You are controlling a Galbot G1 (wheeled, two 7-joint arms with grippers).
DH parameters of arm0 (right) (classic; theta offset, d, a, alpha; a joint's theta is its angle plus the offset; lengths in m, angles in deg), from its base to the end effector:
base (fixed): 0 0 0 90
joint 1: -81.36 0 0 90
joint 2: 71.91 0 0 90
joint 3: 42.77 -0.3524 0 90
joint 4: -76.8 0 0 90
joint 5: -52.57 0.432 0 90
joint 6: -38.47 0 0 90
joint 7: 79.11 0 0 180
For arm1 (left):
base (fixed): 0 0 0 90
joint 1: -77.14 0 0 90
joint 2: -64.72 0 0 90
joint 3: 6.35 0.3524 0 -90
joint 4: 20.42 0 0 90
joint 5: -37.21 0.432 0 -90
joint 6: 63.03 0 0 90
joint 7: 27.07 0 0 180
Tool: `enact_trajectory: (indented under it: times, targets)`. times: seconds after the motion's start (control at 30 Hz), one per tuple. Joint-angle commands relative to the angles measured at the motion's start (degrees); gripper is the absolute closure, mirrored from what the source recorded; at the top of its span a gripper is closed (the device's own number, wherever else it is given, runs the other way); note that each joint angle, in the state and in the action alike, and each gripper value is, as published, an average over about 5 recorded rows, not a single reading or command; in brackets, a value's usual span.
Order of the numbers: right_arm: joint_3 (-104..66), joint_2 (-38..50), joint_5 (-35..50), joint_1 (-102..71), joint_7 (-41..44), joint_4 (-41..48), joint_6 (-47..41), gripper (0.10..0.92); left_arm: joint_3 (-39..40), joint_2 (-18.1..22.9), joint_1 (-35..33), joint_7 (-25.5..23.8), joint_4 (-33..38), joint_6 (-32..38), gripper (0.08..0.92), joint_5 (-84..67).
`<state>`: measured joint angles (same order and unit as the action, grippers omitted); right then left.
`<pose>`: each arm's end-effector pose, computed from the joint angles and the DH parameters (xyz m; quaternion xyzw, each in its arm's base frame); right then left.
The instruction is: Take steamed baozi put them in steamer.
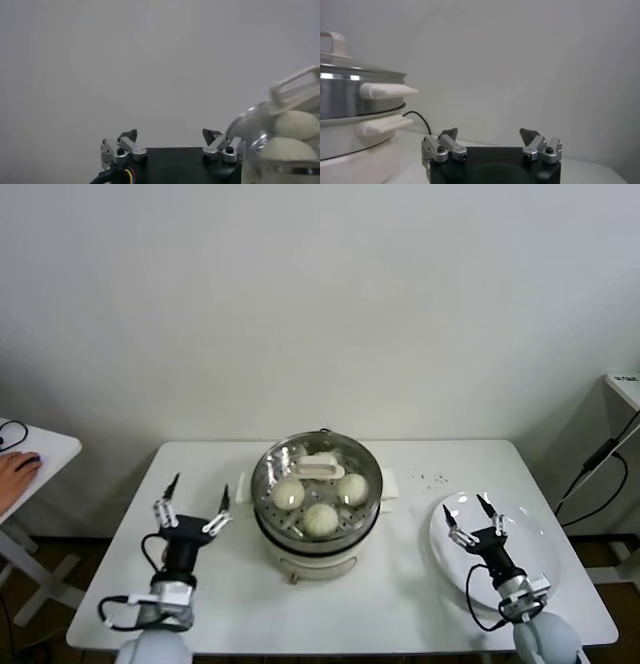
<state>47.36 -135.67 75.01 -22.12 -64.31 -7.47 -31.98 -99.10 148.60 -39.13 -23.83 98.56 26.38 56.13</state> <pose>0.3352 -0.1740 -0.4456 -0.1194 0.9921 -0.0379 0.0020 0.2764 0.0333 -0.2929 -0.0293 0.9745 0.2210 0.0264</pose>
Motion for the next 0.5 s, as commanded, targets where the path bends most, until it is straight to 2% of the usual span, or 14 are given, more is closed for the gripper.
enact_trajectory:
  times: [0.03,0.5]
  targets:
    - [2.2,0.6,1.4,-0.8,-1.2,-1.2,0.4,0.203,-10.0,2.5,-3.2,2.4,-7.1,12.4,0.177,-19.7]
    - [4.0,1.5,2.9,-1.8,-2.8,-1.9,0.3,0.203,-10.2,2.0,-4.0,-1.4,-12.9,16.3,0.177,-19.1]
